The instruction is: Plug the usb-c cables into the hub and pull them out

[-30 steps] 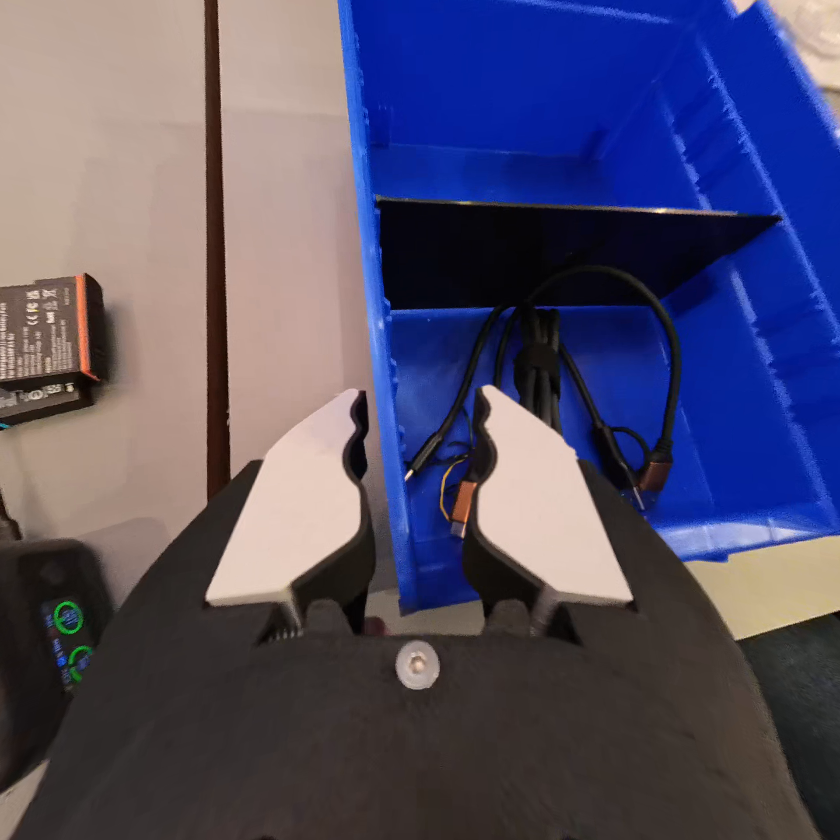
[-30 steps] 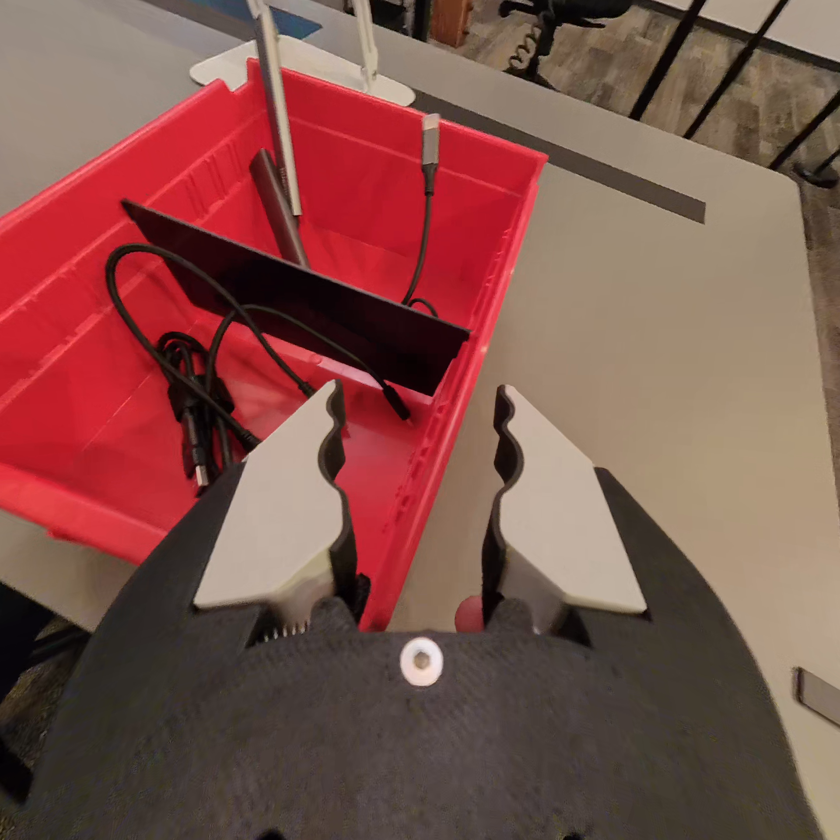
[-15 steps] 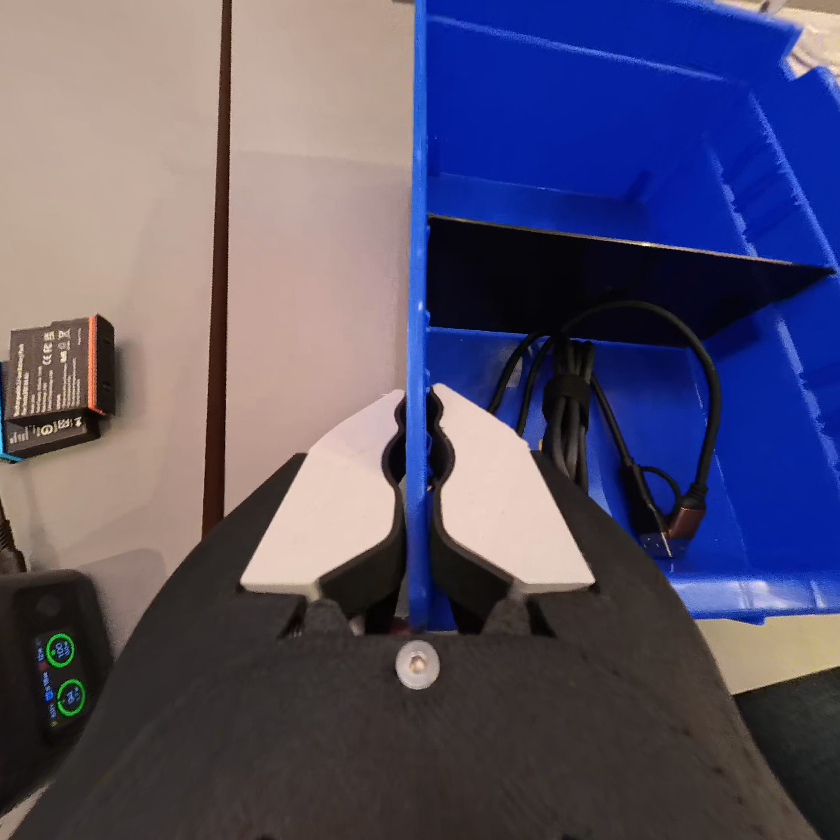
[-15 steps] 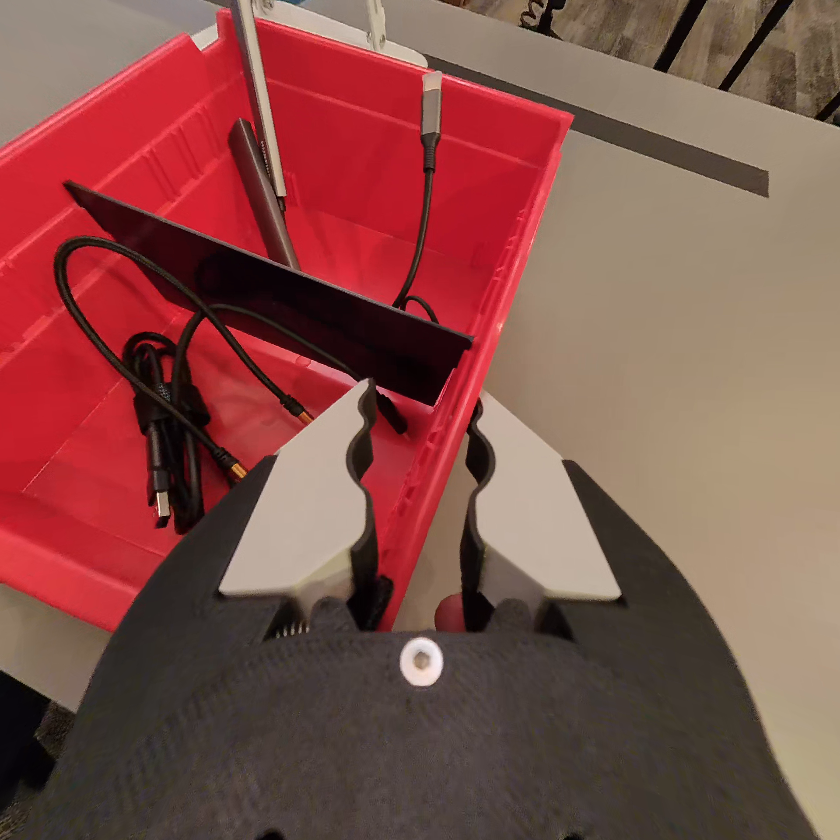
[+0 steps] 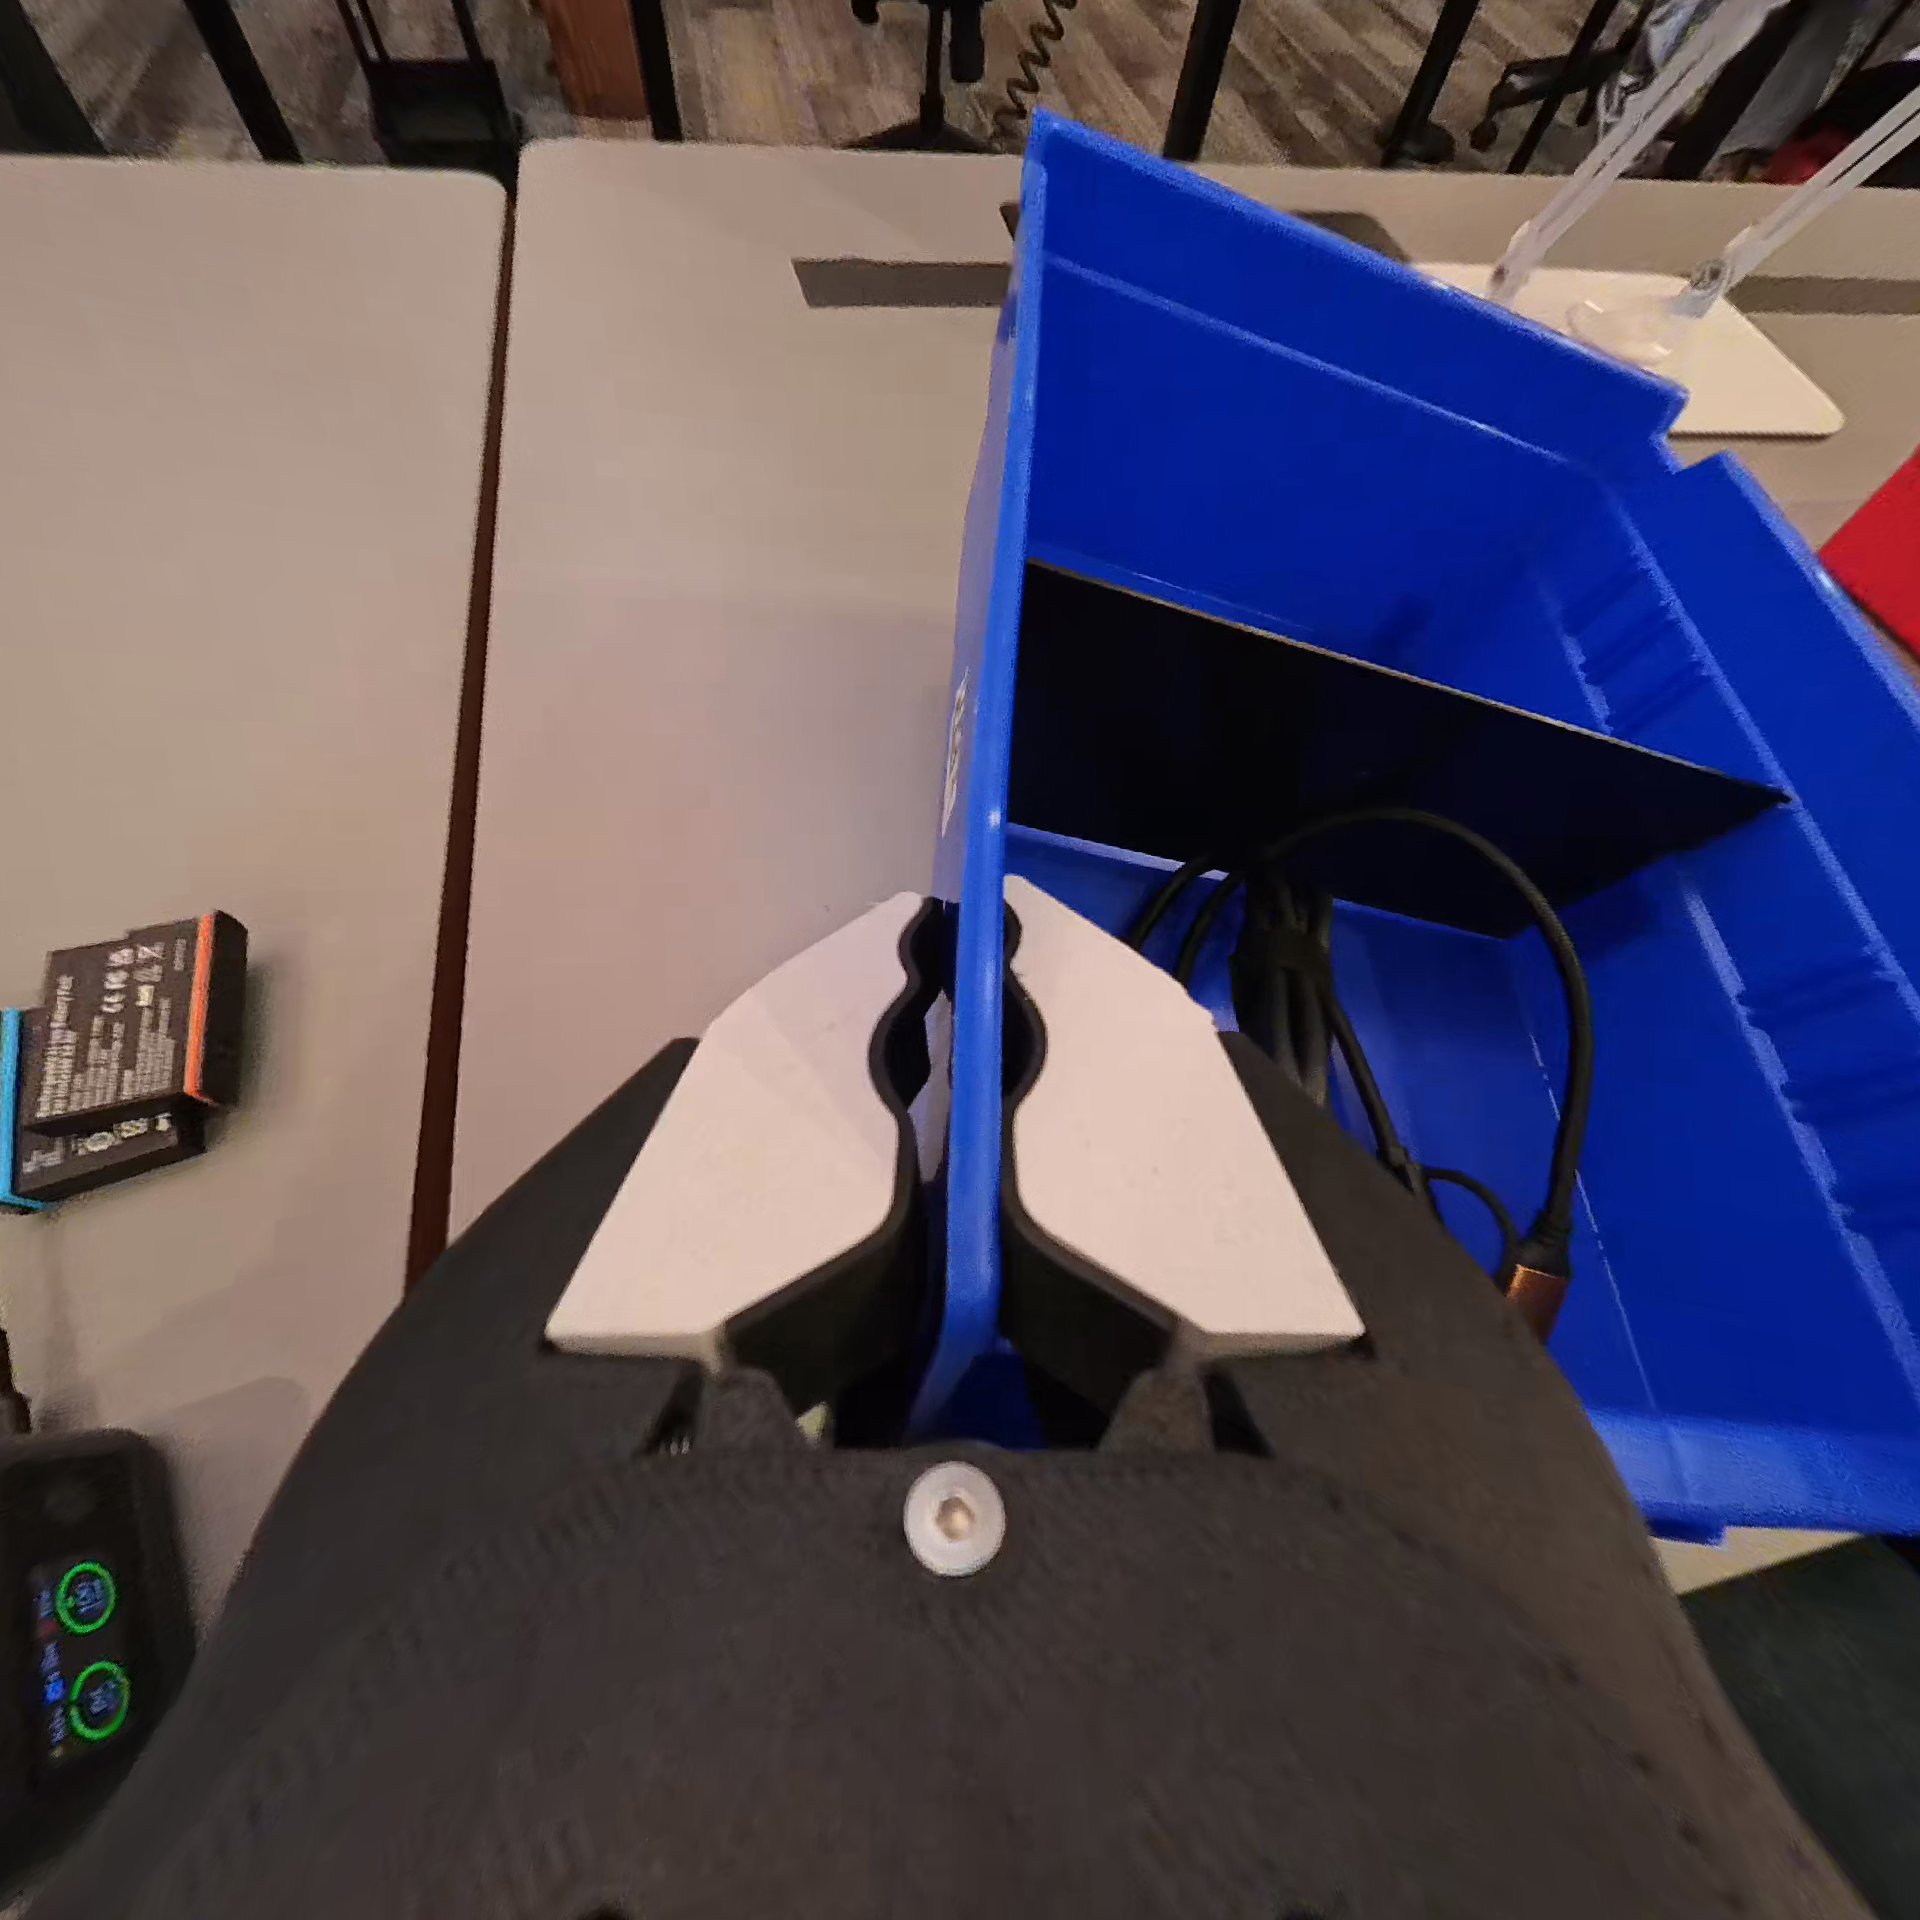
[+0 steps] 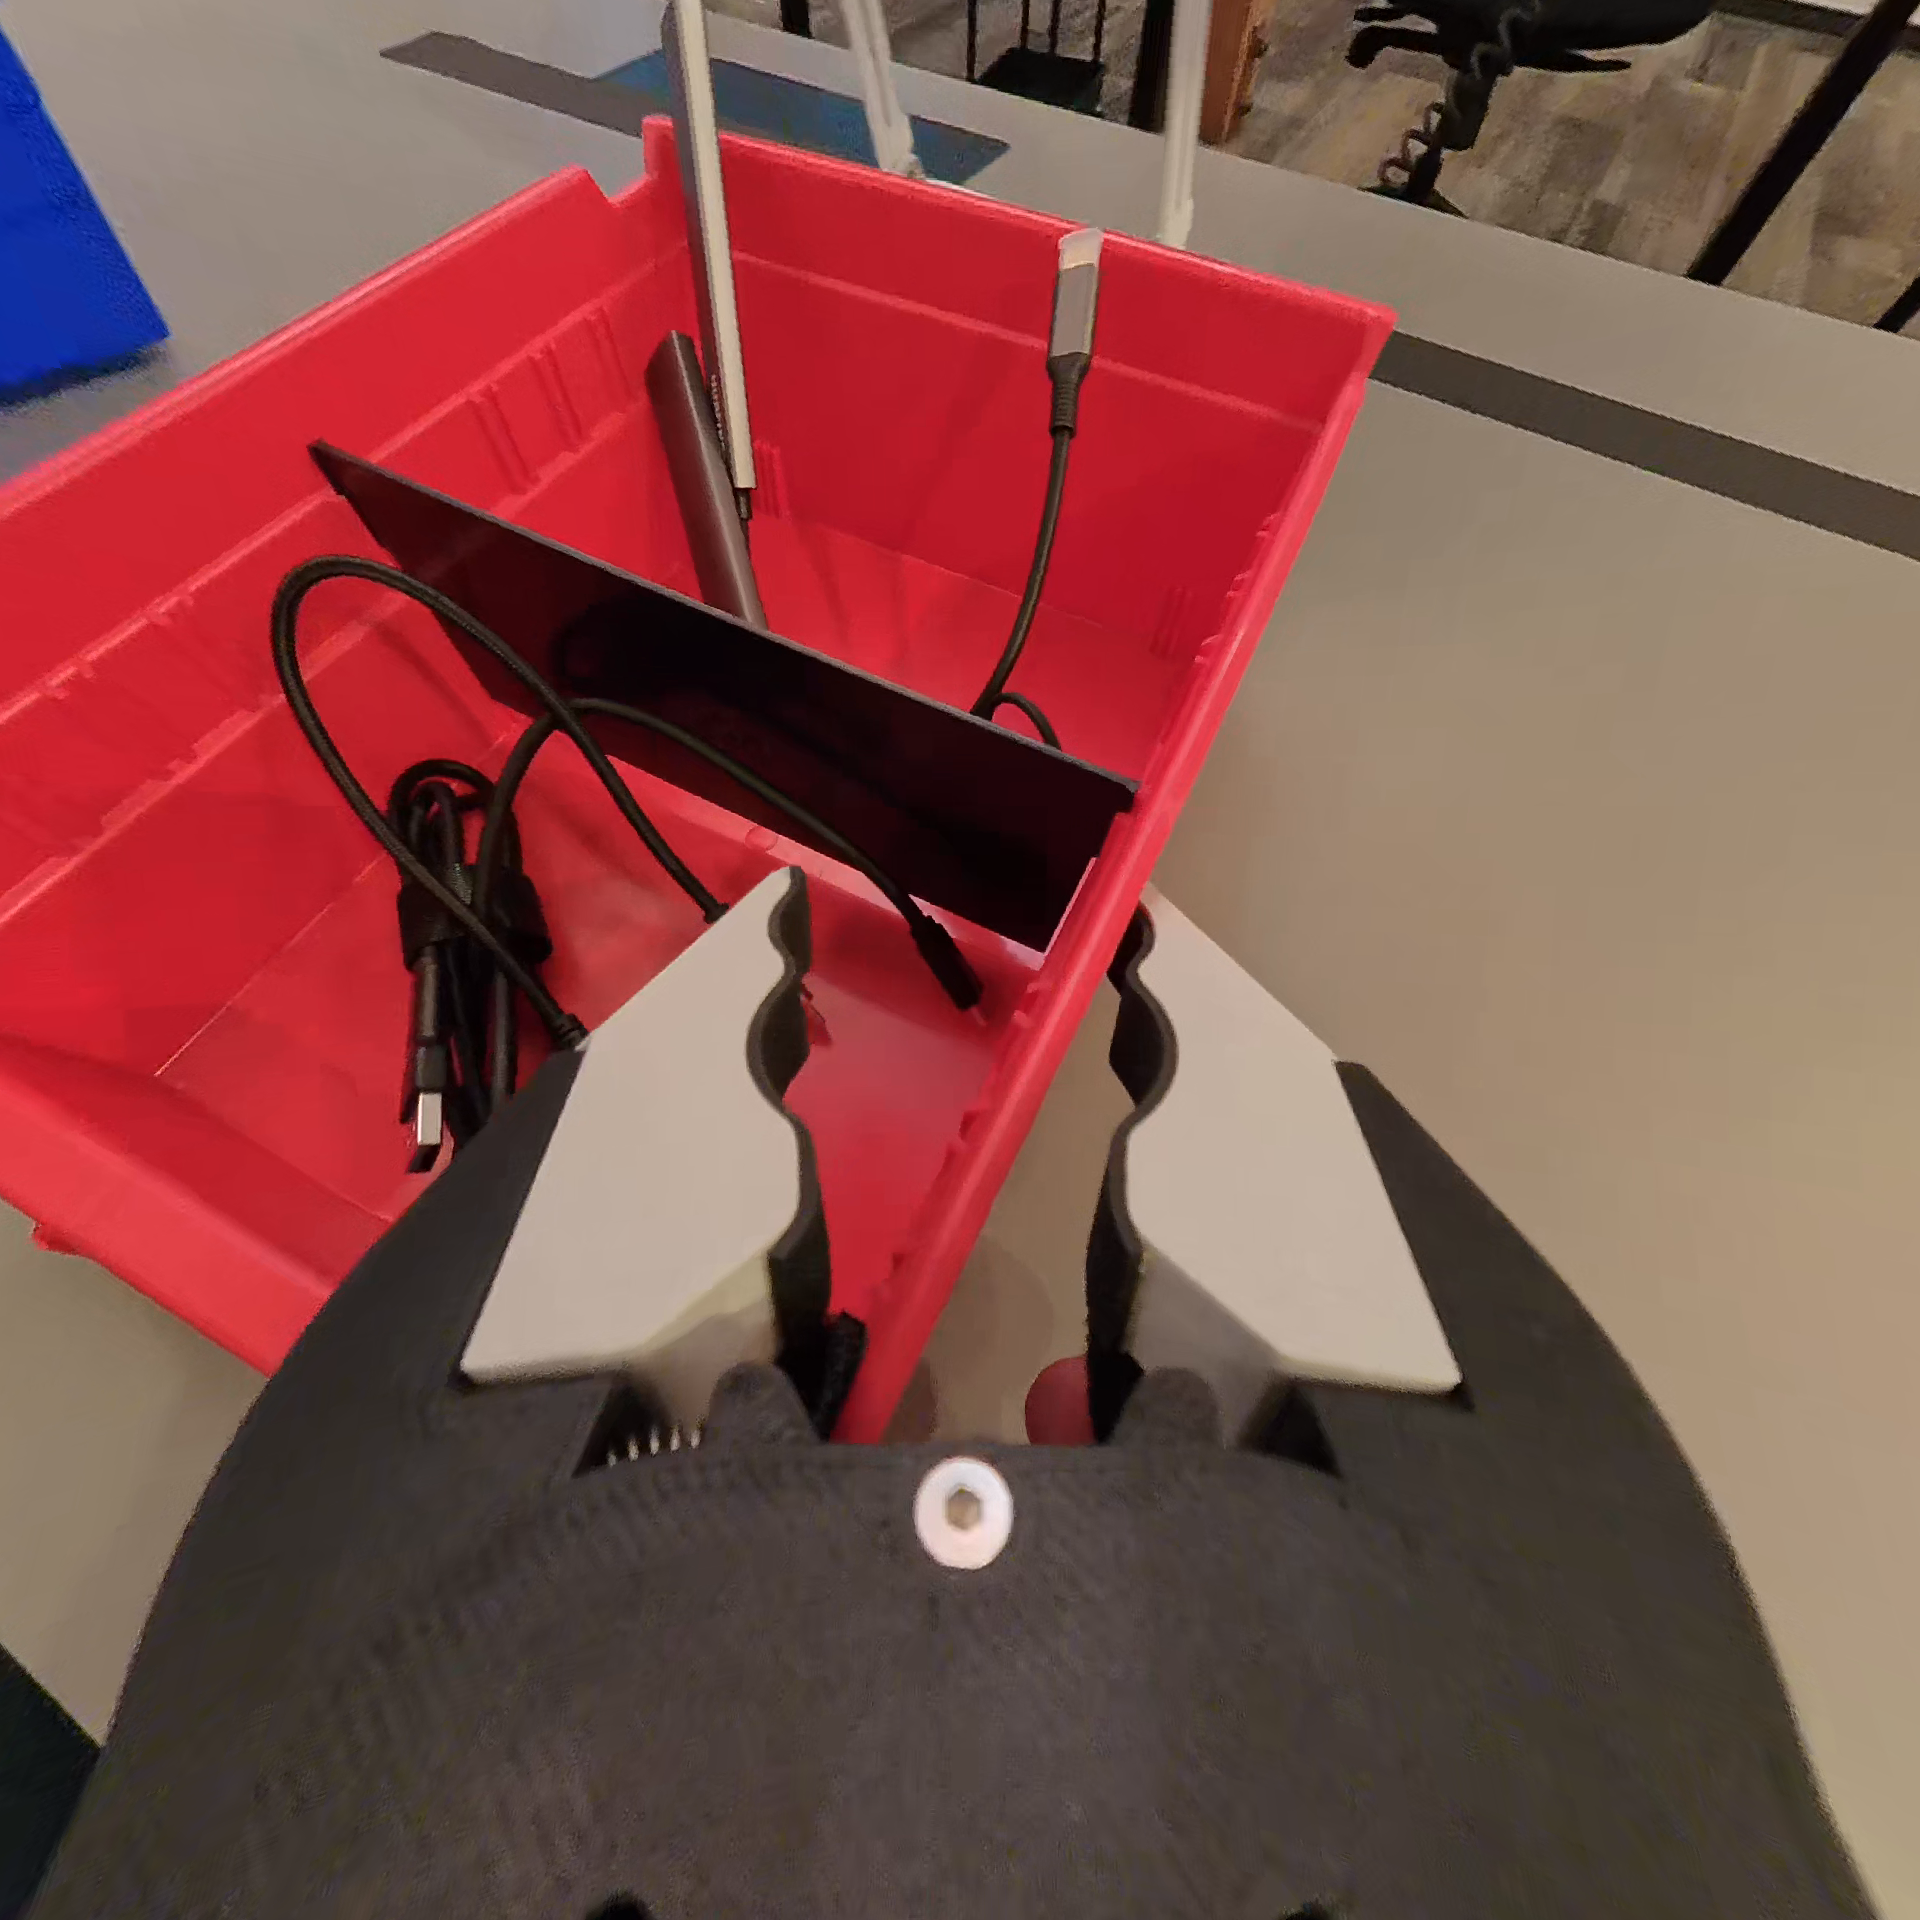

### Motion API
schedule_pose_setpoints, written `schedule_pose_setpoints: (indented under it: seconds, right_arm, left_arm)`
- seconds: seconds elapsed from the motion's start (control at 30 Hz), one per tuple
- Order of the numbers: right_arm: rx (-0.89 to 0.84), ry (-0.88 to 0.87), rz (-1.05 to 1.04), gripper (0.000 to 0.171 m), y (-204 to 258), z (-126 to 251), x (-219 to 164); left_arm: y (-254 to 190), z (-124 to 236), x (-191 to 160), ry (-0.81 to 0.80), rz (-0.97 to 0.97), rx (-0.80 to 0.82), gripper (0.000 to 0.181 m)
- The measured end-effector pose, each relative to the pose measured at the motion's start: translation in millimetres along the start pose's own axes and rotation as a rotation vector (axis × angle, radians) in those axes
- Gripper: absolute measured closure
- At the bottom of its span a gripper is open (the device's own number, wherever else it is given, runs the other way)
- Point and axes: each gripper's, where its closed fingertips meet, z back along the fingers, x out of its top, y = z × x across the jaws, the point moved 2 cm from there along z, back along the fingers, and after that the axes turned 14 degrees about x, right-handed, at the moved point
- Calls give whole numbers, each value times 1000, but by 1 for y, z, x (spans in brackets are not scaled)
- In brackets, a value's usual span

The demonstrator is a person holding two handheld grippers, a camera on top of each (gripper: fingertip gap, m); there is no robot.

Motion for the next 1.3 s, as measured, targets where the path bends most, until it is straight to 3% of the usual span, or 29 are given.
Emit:
schedule_pose_setpoints:
  seconds: [0.23,0.73,1.3]
  right_arm:
    - [62,7,35,105,32,-35,15]
    - [220,33,129,53,128,-116,46]
    - [384,57,243,23,245,-198,72]
  left_arm:
    - [14,18,22,-113,47,42,175]
    - [22,53,54,-274,132,45,175]
    - [22,75,79,-380,209,18,175]
